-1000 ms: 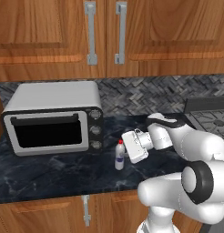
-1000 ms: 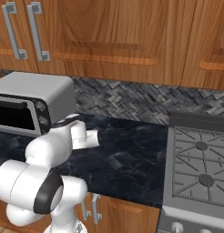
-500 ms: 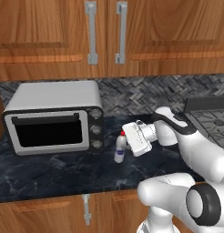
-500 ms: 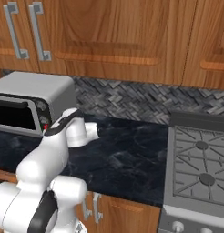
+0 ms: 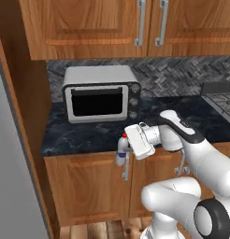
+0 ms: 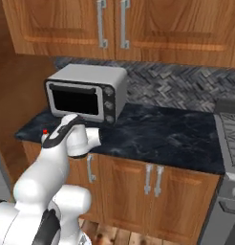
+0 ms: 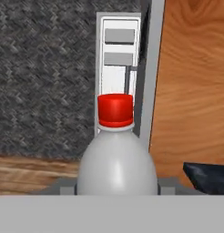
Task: Take the bottled waters from the counter and place them in the freezer to freeze. Close the freezer door after placing the bottles.
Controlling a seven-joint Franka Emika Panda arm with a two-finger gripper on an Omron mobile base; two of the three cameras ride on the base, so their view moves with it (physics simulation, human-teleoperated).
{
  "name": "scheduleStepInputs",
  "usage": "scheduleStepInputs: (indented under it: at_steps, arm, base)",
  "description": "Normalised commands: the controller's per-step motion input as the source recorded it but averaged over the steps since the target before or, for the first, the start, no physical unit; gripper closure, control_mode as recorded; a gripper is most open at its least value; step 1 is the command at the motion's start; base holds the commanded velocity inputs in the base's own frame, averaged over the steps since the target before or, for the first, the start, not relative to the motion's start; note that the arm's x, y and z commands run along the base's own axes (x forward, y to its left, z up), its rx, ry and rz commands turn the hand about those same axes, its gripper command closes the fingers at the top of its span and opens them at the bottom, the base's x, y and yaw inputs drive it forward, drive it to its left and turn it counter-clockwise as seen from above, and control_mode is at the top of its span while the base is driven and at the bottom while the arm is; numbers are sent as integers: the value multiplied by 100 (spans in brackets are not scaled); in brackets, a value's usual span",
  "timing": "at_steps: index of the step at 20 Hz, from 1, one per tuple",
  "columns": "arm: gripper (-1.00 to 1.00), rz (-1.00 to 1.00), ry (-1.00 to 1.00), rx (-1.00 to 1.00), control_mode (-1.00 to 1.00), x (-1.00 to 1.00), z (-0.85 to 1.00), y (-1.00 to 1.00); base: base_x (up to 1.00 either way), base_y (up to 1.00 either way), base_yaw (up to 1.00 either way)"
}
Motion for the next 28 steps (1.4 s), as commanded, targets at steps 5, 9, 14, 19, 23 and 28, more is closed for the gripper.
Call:
scheduleStepInputs:
  at_steps: [5,9,14,19,23,28]
  arm:
    - [100,0,0,0,100,0,0,0]
    - [100,0,0,0,100,0,0,0]
    - [100,0,0,0,100,0,0,0]
    - [100,0,0,0,100,0,0,0]
    - [100,0,0,0,100,0,0,0]
    - [100,0,0,0,100,0,0,0]
  base:
    - [-100,100,0]
    - [-100,100,0]
    - [-48,100,0]
    - [4,100,0]
    - [28,83,0]
    - [29,80,0]
